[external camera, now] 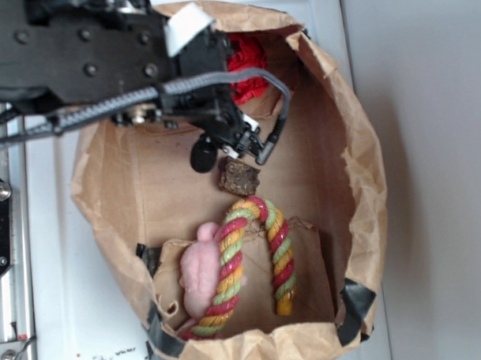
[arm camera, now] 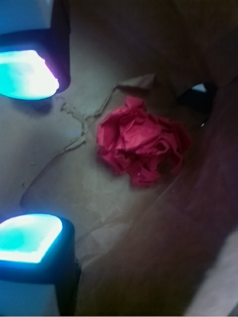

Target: Grab the red paper.

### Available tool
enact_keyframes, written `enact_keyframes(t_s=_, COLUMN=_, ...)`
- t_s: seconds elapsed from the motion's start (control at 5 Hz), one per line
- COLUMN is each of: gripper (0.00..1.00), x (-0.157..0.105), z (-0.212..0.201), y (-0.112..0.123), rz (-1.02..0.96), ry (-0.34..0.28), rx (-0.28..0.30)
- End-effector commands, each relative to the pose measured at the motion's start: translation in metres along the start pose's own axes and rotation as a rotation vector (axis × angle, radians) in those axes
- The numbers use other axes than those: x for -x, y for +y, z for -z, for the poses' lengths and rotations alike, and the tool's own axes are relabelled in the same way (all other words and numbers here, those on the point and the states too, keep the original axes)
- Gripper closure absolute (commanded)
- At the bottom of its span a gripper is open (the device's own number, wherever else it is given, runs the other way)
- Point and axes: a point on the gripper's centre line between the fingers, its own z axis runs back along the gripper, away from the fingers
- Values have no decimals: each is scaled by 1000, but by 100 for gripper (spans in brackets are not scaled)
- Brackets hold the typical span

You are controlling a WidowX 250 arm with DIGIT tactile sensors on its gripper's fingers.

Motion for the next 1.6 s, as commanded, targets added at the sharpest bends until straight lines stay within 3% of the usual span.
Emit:
enact_keyframes(t_s=0.0, gripper=0, x=-12, z=-17, y=8, rz=-38, ry=-67, rx=18)
enact_keyframes(t_s=0.8, gripper=0, x=-13, z=-15, y=-5, rz=-95, ry=-70, rx=-71)
enact_keyframes(t_s=1.2, gripper=0, x=-11, z=-17, y=1, rz=-85, ry=-79, rx=-28)
enact_keyframes(t_s=1.4, gripper=0, x=-14, z=-18, y=9, rz=-72, ry=-52, rx=16)
